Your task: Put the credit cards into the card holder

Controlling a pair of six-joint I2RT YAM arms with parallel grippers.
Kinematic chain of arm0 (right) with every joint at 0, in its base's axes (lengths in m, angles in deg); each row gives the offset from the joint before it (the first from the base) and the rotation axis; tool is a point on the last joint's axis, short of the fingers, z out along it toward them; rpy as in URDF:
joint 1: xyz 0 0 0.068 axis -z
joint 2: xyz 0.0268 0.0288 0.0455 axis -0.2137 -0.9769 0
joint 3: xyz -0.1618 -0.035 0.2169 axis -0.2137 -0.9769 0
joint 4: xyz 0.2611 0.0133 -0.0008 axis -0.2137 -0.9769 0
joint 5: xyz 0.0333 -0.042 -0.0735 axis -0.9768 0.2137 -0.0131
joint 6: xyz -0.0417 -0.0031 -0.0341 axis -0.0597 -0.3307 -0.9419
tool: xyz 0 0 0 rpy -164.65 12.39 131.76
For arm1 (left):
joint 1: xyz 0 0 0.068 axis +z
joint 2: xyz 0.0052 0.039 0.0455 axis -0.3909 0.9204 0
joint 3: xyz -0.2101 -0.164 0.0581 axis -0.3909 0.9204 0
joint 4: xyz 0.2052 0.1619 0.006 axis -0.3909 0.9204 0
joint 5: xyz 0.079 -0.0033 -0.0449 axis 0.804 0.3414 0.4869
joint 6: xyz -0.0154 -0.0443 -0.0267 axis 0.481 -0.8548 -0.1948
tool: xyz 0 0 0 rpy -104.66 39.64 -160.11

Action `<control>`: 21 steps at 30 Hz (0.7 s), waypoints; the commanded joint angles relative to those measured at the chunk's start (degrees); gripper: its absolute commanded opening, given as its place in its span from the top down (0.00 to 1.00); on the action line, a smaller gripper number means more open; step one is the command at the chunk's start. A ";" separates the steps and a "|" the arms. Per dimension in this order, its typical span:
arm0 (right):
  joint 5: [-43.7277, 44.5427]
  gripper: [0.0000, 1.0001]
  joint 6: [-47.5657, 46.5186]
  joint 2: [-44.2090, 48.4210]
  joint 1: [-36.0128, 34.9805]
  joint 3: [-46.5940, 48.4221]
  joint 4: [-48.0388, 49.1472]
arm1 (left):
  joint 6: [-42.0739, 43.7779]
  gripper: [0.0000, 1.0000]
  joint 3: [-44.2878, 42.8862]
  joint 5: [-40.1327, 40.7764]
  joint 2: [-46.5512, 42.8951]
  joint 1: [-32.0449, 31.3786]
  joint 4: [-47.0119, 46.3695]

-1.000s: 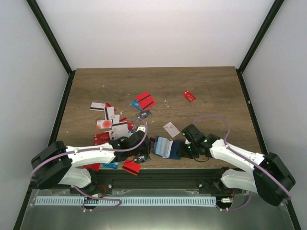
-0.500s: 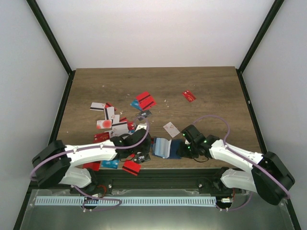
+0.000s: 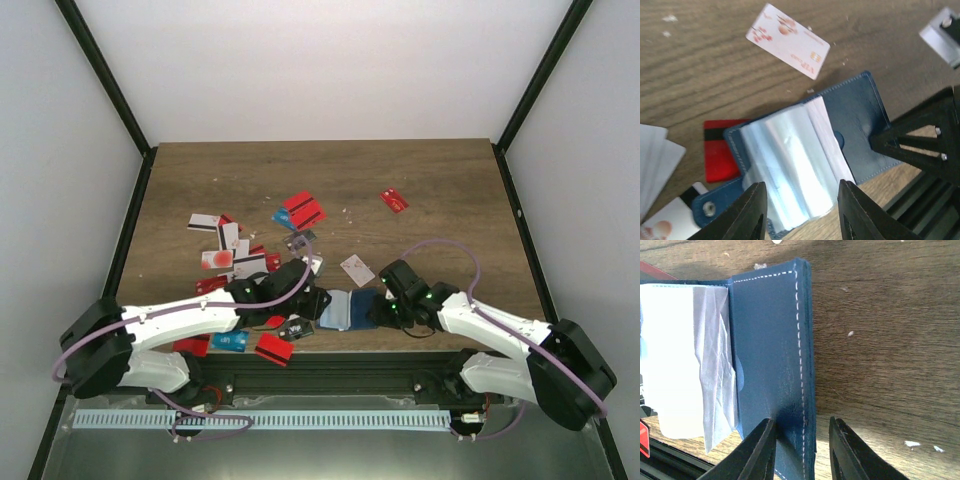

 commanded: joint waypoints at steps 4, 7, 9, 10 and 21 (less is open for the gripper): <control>0.74 0.68 -0.57 0.65 -0.38 -0.70 1.42 | 0.56 0.56 1.15 -11.62 5.93 -0.18 -8.43; 0.68 0.68 -0.66 0.66 -0.38 -0.84 1.49 | -0.10 0.50 0.92 -11.50 8.46 -0.19 -8.86; 0.66 0.68 -0.78 0.64 -0.39 -0.79 1.52 | -0.42 0.46 0.90 -11.17 9.60 -0.18 -9.05; 0.64 0.68 -0.79 0.64 -0.38 -0.83 1.49 | -0.52 0.44 1.01 -11.19 10.25 -0.10 -9.37; 0.75 0.68 -1.17 0.35 -0.39 -1.44 2.09 | -0.40 0.38 -0.59 -12.82 16.96 -0.23 -11.15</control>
